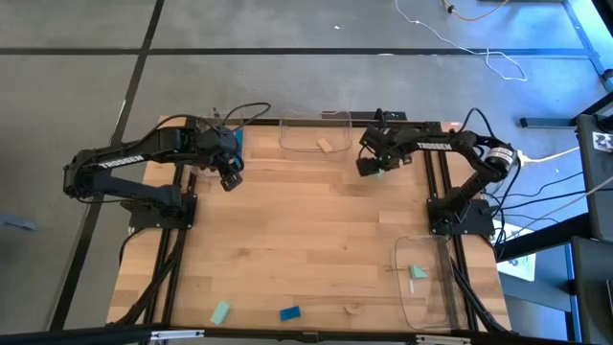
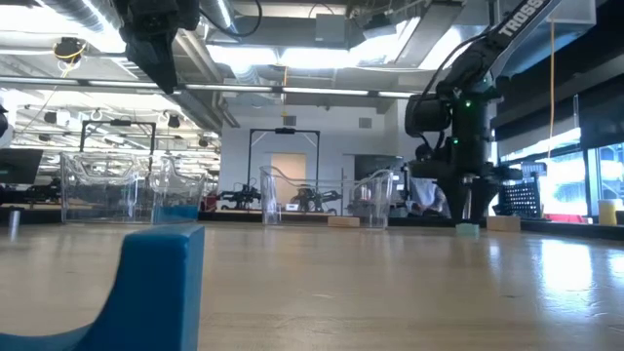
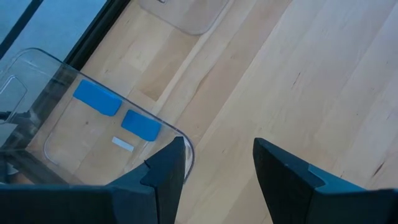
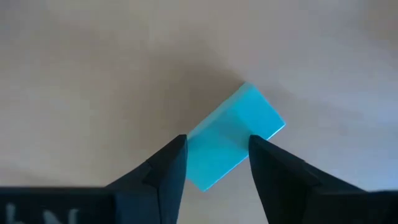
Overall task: Sort & place blocks by color
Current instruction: Put the top light blue block into the bottom transparent bin
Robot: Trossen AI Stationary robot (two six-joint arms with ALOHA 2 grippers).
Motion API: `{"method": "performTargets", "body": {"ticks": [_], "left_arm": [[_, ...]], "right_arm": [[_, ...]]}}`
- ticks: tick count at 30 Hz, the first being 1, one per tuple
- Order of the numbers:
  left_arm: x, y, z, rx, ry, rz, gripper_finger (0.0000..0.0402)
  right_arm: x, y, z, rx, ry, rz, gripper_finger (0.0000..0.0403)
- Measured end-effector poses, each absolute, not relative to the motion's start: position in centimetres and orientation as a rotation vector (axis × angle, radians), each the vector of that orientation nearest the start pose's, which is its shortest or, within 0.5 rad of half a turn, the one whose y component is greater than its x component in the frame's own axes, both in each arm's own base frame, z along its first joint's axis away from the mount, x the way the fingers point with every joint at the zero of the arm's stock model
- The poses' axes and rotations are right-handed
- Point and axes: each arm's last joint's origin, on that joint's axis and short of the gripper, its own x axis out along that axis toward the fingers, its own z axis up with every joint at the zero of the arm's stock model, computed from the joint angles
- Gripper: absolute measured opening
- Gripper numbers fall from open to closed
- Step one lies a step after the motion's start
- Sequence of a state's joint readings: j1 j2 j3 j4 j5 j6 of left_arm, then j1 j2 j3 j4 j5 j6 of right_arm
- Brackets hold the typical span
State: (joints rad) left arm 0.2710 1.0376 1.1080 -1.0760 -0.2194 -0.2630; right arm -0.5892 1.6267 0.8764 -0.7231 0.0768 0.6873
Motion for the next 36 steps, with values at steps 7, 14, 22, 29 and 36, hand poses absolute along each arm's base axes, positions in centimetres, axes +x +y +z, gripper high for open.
{"method": "performTargets", "body": {"ticks": [7, 14, 22, 29, 36], "left_arm": [[16.9, 5.4, 32.7, -0.262, 0.950, 0.579, 0.0181], [16.9, 5.3, 32.7, -0.261, 0.952, 0.575, 0.0181], [16.9, 5.3, 32.7, -0.258, 0.954, 0.566, 0.0181], [16.9, 5.3, 32.7, -0.266, 0.955, 0.549, 0.0181], [16.9, 5.3, 32.7, -0.240, 0.963, 0.534, 0.0181]], "right_arm": [[22.3, -13.5, 15.0, 0.868, 1.278, -0.948, 0.0174], [22.4, -13.1, 15.2, 0.978, 1.263, -0.912, 0.0174], [22.8, -13.0, 16.8, 1.033, 1.309, -0.855, 0.0174], [22.9, -12.9, 16.8, 1.071, 1.294, -0.858, 0.0174], [22.9, -12.9, 16.8, 1.090, 1.291, -0.874, 0.0158]]}}
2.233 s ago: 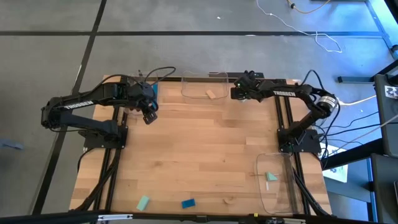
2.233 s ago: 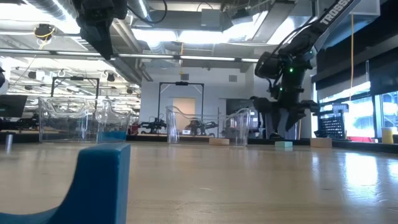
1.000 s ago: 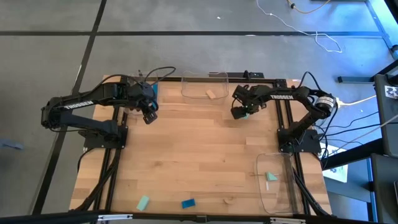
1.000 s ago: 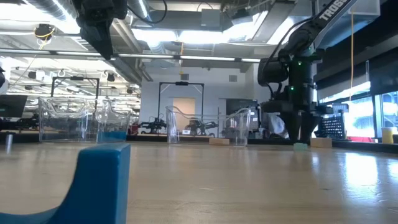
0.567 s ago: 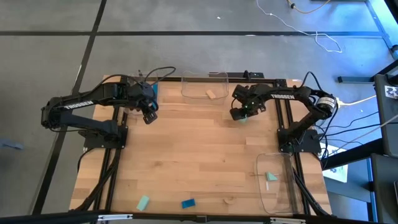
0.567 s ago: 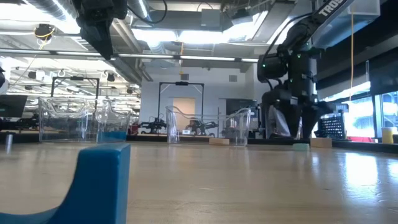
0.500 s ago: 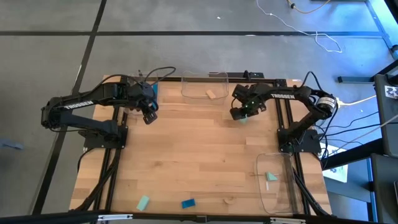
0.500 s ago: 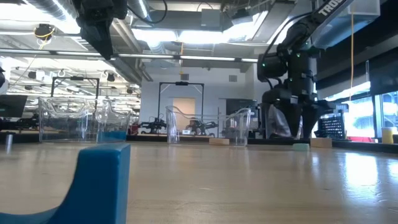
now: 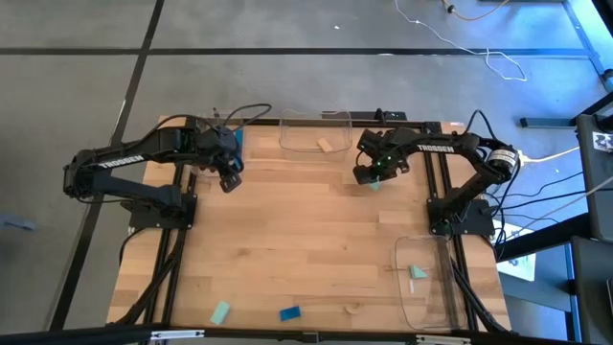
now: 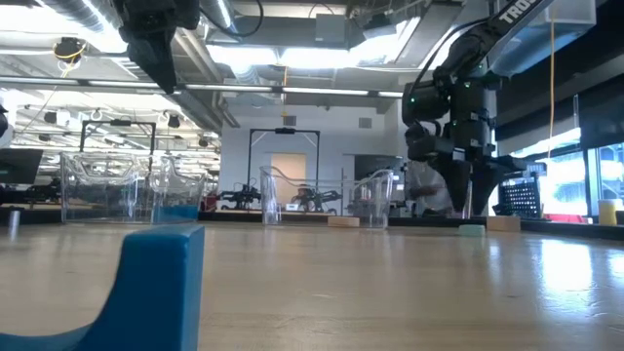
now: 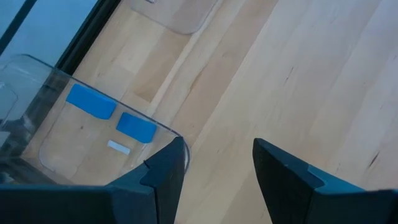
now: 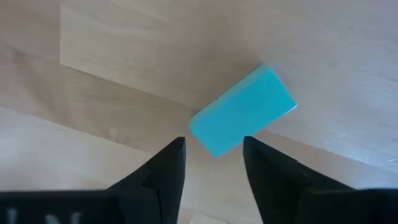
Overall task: Sort & place blocks by color
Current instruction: Put the top light blue block into the bottom transparent bin
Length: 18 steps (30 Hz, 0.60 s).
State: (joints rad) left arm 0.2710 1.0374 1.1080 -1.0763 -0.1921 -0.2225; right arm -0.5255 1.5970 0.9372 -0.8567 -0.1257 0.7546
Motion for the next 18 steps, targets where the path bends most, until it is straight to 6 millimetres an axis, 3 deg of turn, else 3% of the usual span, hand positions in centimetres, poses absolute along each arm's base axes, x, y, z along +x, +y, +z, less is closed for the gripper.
{"method": "performTargets", "body": {"ticks": [9, 13, 18], "left_arm": [[17.00, 5.18, 32.65, -0.193, 0.982, 0.461, 0.0181], [17.05, 5.05, 32.63, -0.195, 0.987, 0.406, 0.0181], [17.31, 5.21, 32.74, -0.179, 0.961, 0.432, 0.0181]], "right_arm": [[22.85, -12.93, 16.85, 1.029, 1.306, -0.857, 0.0072], [22.85, -12.92, 16.83, 0.995, 1.320, -0.819, 0.0066], [22.72, -12.73, 16.64, 0.974, 1.349, -0.744, 0.0090]]}}
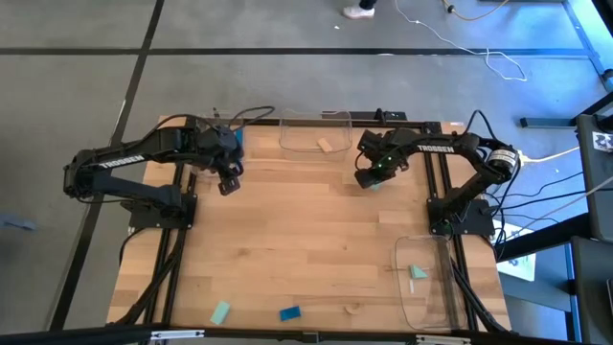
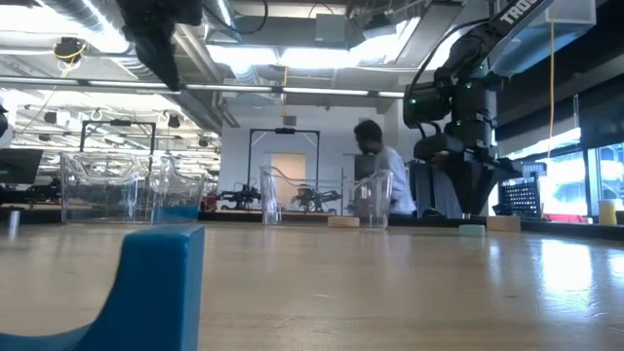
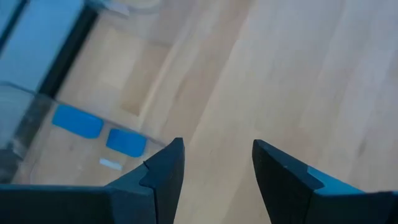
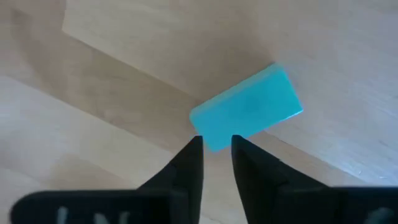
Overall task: Sort & place blocks by color
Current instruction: Put the top light blue block into the bottom transparent bin
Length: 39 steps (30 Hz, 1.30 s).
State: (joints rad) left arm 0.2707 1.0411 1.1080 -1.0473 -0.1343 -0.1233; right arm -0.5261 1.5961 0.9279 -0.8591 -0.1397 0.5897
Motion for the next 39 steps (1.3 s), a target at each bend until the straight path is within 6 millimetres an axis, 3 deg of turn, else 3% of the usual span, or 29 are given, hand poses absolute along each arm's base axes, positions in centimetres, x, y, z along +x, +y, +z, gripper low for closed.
{"method": "performTargets", "body": {"ticks": [9, 14, 23, 39], "left_arm": [[17.5, 6.1, 33.1, -0.108, 0.921, 0.443, 0.0181], [17.0, 7.0, 32.9, -0.106, 0.945, 0.429, 0.0181], [16.3, 8.4, 32.9, -0.026, 0.973, 0.347, 0.0181], [16.0, 8.9, 32.9, -0.030, 0.971, 0.335, 0.0181]], "right_arm": [[22.7, -12.8, 16.6, 1.082, 1.308, -0.854, 0.0179], [22.4, -12.6, 16.7, 1.395, 1.259, -1.003, 0.0213], [22.4, -13.2, 16.6, 1.442, 1.053, -1.338, 0.0211], [23.4, -13.5, 13.6, 1.427, 1.113, -1.427, 0.0208]]}}
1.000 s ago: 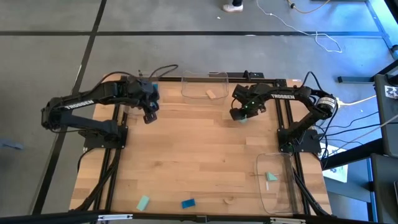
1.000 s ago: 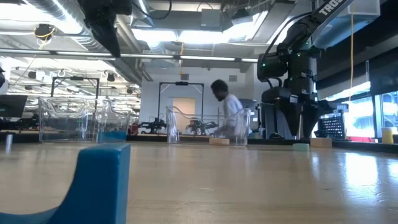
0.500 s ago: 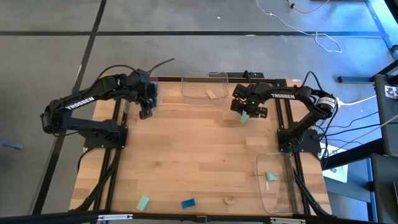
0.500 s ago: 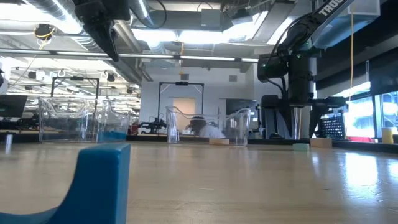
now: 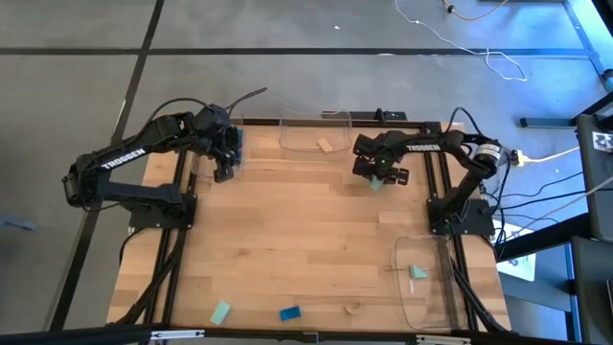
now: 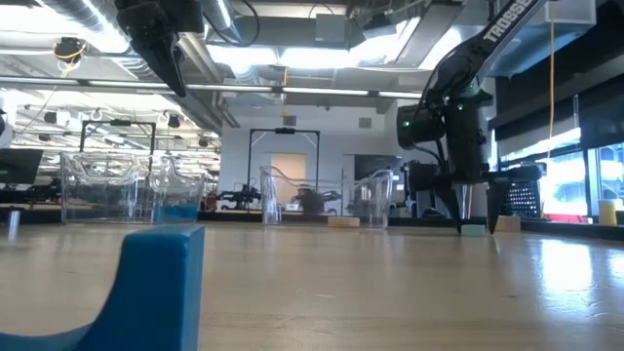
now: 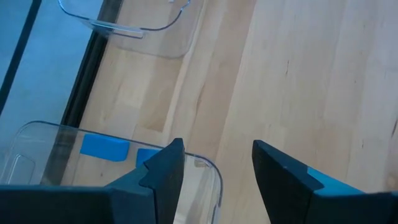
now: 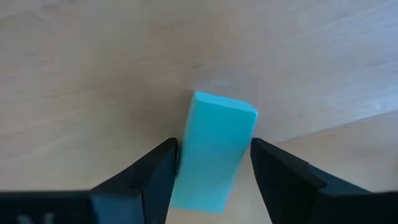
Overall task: Sort & place blocks by color
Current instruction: Put the top light blue block into the bottom transparent bin
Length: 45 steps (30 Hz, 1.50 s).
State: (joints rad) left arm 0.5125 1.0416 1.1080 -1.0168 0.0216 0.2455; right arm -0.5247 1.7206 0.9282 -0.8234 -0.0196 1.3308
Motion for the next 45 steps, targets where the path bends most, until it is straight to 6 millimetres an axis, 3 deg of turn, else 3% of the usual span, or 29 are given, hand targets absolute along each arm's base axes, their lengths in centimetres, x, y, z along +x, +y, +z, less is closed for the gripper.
{"method": "performTargets", "body": {"ticks": [10, 17, 29, 35, 45], "left_arm": [[16.0, 8.9, 32.9, -0.031, 0.971, 0.336, 0.0181], [16.0, 8.9, 32.9, -0.031, 0.971, 0.336, 0.0181], [16.0, 8.9, 32.9, -0.029, 0.972, 0.335, 0.0181], [16.0, 8.9, 32.9, -0.028, 0.971, 0.334, 0.0181], [16.1, 8.8, 32.9, 0.034, 0.966, 0.240, 0.0181]], "right_arm": [[23.7, -13.7, 12.4, 1.337, 1.183, -1.397, 0.0203], [23.7, -13.7, 12.5, 1.268, 1.226, -1.327, 0.0127], [23.1, -13.3, 14.0, 1.143, 1.311, -1.095, 0.0128], [22.9, -12.5, 16.9, 1.110, 1.375, -1.013, 0.0128], [24.5, -8.2, 25.9, 0.940, 1.416, -0.878, 0.0128]]}}
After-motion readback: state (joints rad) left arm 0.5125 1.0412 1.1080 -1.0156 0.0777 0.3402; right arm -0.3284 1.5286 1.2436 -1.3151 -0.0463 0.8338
